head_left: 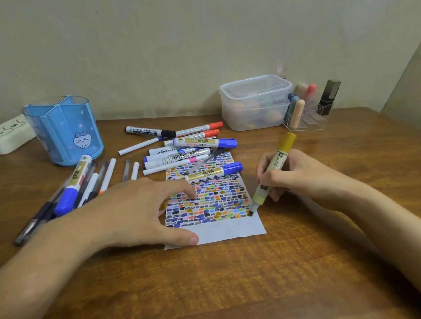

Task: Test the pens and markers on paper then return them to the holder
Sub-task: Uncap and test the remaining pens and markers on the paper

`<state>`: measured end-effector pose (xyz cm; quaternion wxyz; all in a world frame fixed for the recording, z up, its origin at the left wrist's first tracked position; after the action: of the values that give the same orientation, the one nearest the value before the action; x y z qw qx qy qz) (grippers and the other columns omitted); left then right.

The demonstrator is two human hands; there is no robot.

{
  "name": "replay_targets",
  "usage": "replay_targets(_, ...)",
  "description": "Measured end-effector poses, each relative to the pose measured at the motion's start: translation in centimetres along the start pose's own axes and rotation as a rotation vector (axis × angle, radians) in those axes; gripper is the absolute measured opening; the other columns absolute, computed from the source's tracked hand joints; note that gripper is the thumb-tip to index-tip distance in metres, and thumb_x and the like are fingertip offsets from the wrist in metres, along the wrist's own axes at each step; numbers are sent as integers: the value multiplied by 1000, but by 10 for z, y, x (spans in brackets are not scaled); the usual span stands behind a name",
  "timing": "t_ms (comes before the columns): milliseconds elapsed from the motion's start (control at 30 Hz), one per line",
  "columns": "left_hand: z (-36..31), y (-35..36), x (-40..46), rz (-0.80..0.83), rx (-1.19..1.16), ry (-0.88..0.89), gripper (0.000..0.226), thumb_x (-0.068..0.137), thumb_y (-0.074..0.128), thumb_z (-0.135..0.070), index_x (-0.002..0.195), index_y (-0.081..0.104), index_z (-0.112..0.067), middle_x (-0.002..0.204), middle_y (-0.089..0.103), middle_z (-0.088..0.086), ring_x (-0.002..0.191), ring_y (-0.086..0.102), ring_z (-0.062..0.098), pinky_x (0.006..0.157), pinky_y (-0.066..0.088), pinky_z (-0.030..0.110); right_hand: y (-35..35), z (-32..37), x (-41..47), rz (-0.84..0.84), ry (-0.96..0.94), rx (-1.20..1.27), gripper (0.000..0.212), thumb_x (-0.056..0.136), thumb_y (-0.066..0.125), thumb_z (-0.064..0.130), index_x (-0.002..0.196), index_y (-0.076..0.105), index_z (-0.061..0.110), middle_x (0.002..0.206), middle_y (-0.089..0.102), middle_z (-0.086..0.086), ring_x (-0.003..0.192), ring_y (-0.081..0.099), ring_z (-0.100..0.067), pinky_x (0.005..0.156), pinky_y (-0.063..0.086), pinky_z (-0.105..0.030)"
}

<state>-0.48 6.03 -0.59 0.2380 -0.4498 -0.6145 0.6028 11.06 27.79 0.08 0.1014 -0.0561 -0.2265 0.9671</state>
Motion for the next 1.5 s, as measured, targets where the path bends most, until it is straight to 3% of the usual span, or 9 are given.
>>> replay_targets(367, -2, 0, 0, -4, 1, 14, 75, 59, 46, -95, 126, 21, -71, 130, 53, -23, 105, 47, -1, 92, 48, 30, -4, -1, 0, -49, 15, 147, 14, 91, 63, 13, 76, 64, 12, 74, 65, -3, 67, 59, -17, 58, 53, -21)
replay_targets(533, -3, 0, -1, -24, -8, 26, 73, 60, 46, -95, 124, 23, -72, 129, 53, -22, 107, 48, 0, 92, 48, 28, -6, 2, 0, -102, -22, 251, 9, 88, 63, 20, 80, 65, 17, 89, 60, -17, 80, 59, -24, 64, 55, -24)
replay_targets(733, -2, -4, -4, -41, -80, 19, 74, 57, 47, -96, 123, 26, -72, 124, 56, -19, 99, 51, -3, 88, 51, 29, 0, 4, 0, -121, -23, 275, 8, 94, 64, 17, 88, 62, 12, 85, 60, -21, 67, 64, -17, 65, 56, -29)
replay_targets(833, 0, -7, -5, -67, -99, 24, 71, 58, 49, -95, 122, 29, -70, 118, 56, -22, 94, 52, -6, 85, 51, 27, 2, 8, -3, -124, -32, 295, 21, 83, 69, 32, 89, 62, 13, 76, 58, -14, 66, 63, -16, 66, 56, -31)
replay_targets(933, 0, -10, -5, -89, -157, 9, 60, 66, 53, -87, 119, 35, -67, 98, 50, -33, 85, 54, -9, 73, 46, 17, 2, 10, -5, -145, -36, 317, 27, 79, 70, 38, 90, 63, 14, 76, 58, -12, 68, 63, -17, 65, 57, -29)
replay_targets(1067, 3, -12, -2, -202, -223, 8, 39, 89, 60, -53, 117, 34, -57, 81, 54, -10, 75, 55, -5, 59, 42, 21, -1, 11, -7, -148, -59, 308, 20, 82, 70, 34, 89, 66, 15, 70, 60, 2, 65, 58, -12, 60, 52, -23)
replay_targets(1233, 2, -15, -3, -294, -319, 26, 34, 101, 46, -24, 116, 30, -50, 94, 58, 3, 81, 56, 16, 74, 49, 42, 3, 15, -7, -150, -90, 432, 26, 74, 71, 39, 90, 75, 20, 78, 60, -9, 66, 62, -15, 58, 54, -23)
replay_targets(1367, 0, -17, -3, -330, -372, 51, 50, 101, 46, -13, 115, 25, -56, 103, 60, -13, 95, 56, 4, 84, 49, 31, 15, 14, -7, -117, -83, 510, 32, 76, 76, 42, 98, 76, 20, 82, 66, -13, 71, 65, -19, 68, 54, -34)
replay_targets(1500, 2, -14, -3, -308, -406, 58, 49, 101, 52, -18, 119, 26, -57, 127, 61, -17, 120, 50, 4, 99, 35, 30, 26, 14, -6, -105, -73, 499, 65, 47, 90, 63, 96, 73, 25, 83, 72, -13, 74, 69, -21, 74, 54, -39)
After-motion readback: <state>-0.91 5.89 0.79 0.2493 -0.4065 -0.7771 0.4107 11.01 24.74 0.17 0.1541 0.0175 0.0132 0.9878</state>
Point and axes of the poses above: each hand's wrist, its own x-axis towards the middle knuckle, its own y-axis out of the palm, z = x × y, the point moved 5 cm from there along x, towards the middle knuckle
